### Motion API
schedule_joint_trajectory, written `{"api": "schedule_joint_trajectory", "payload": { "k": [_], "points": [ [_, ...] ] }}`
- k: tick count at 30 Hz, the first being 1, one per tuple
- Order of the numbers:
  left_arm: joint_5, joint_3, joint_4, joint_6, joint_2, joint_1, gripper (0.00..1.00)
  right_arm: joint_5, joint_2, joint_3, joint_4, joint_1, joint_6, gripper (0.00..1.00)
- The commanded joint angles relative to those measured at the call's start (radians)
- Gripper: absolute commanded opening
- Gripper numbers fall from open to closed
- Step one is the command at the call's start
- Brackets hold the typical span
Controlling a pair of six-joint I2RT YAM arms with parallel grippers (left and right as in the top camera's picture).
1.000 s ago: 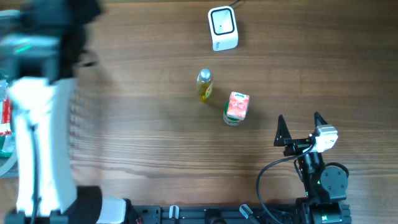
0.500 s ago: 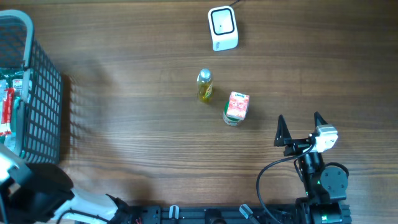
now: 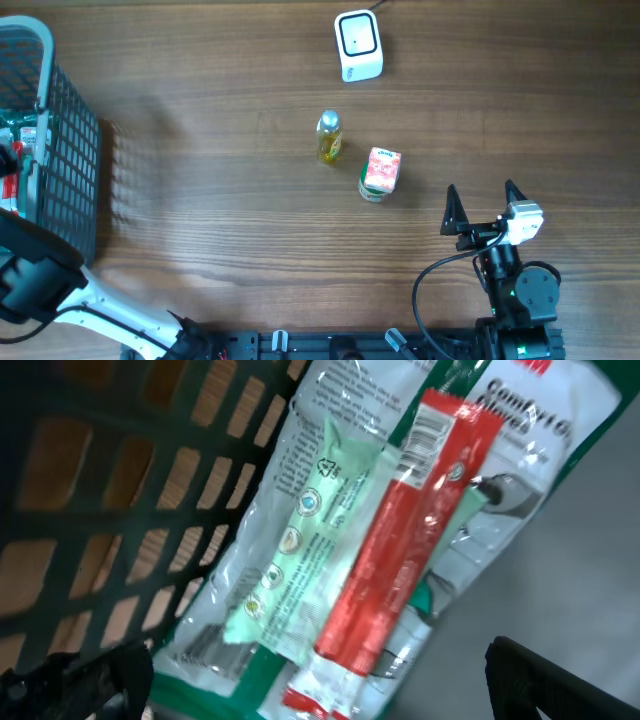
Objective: Scan the item barcode
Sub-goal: 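Reach the left gripper into the basket and grasp the green packet and red tube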
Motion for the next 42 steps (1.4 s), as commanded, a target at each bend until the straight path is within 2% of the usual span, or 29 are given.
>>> {"api": "schedule_joint_trajectory", "payload": {
  "k": [1,6,11,25,28,37,39,42],
  "points": [
    [0.033,-0.002,0.009,0.179,0.049,0.017,1.00,0.003,0.000,-0.001,0.004,-0.004,0.006,1.00],
    [0.119,-0.002,0.008,0.273,0.079,0.020,1.00,0.003,0.000,-0.001,0.004,-0.004,0.006,1.00],
    [0.192,-0.002,-0.010,0.418,0.080,0.022,0.99,0.003,0.000,-0.001,0.004,-0.004,0.006,1.00],
    [0.178,-0.004,0.021,0.407,0.130,0.064,1.00,0.003,0.000,-0.001,0.004,-0.004,0.006,1.00],
    [0.226,-0.029,0.034,0.407,0.132,0.066,1.00,0.003,0.000,-0.001,0.004,-0.004,0.005,1.00],
    [0.225,-0.252,0.241,0.407,0.135,0.066,1.00,0.003,0.000,-0.001,0.004,-0.004,0.006,1.00],
    [0.225,-0.282,0.278,0.407,0.135,0.066,0.86,0.003,0.000,-0.001,0.004,-0.004,0.006,1.00],
    [0.225,-0.283,0.285,0.407,0.134,0.066,0.79,0.003,0.000,-0.001,0.004,-0.004,0.006,1.00]
  ]
}}
